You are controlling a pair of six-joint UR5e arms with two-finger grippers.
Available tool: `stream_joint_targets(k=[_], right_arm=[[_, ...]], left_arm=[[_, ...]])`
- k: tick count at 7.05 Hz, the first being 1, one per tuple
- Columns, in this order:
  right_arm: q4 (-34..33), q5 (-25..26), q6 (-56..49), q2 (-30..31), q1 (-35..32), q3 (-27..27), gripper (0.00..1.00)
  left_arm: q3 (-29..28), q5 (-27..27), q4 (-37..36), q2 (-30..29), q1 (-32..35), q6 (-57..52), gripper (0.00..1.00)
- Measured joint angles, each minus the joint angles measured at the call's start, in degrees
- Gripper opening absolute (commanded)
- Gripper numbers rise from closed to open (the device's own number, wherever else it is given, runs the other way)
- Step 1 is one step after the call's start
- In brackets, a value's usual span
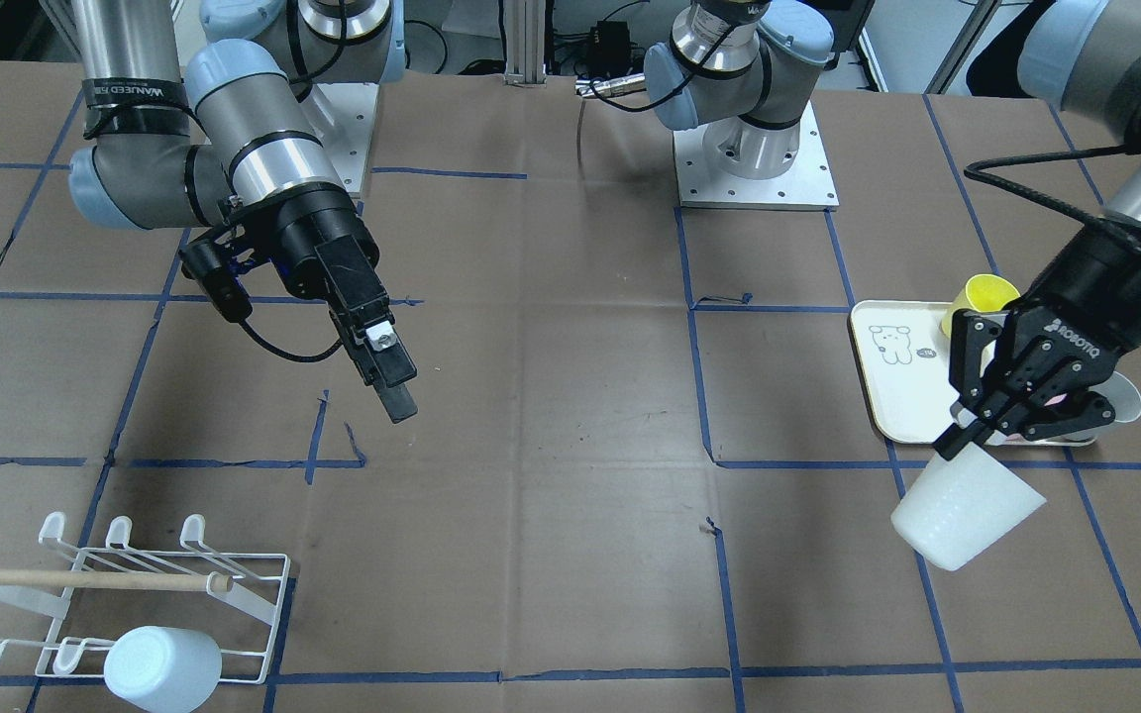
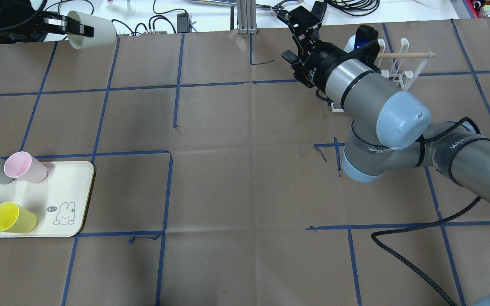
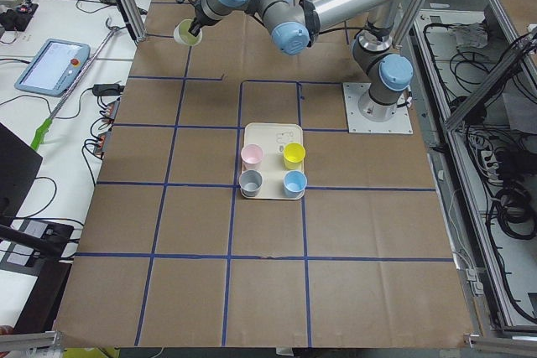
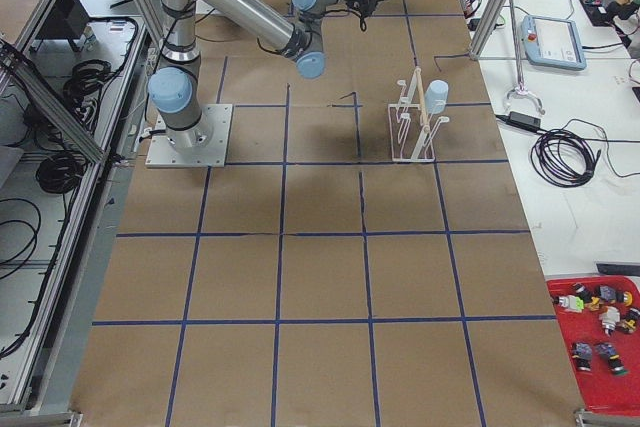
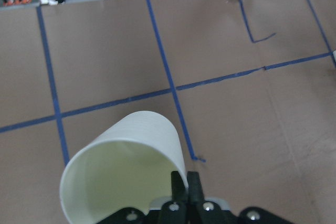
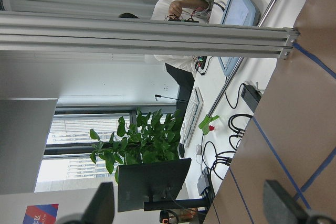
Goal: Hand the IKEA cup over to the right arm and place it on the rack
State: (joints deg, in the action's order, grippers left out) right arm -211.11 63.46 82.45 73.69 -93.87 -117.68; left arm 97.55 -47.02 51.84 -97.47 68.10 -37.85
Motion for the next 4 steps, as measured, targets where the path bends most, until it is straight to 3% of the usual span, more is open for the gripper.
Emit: stream_joint_targets(k=[1, 4], right_arm=[[0.0, 0.0, 0.0, 0.0, 0.0, 0.0, 1.00], [-0.4, 0.1, 0.0, -0.2, 0.0, 0.0, 1.00]], left_arm=[[4.5, 4.8, -8.3, 0.0, 0.7, 0.1, 0.00], [14.4, 18.7, -23.8, -0.1, 2.9, -0.4, 0.00]])
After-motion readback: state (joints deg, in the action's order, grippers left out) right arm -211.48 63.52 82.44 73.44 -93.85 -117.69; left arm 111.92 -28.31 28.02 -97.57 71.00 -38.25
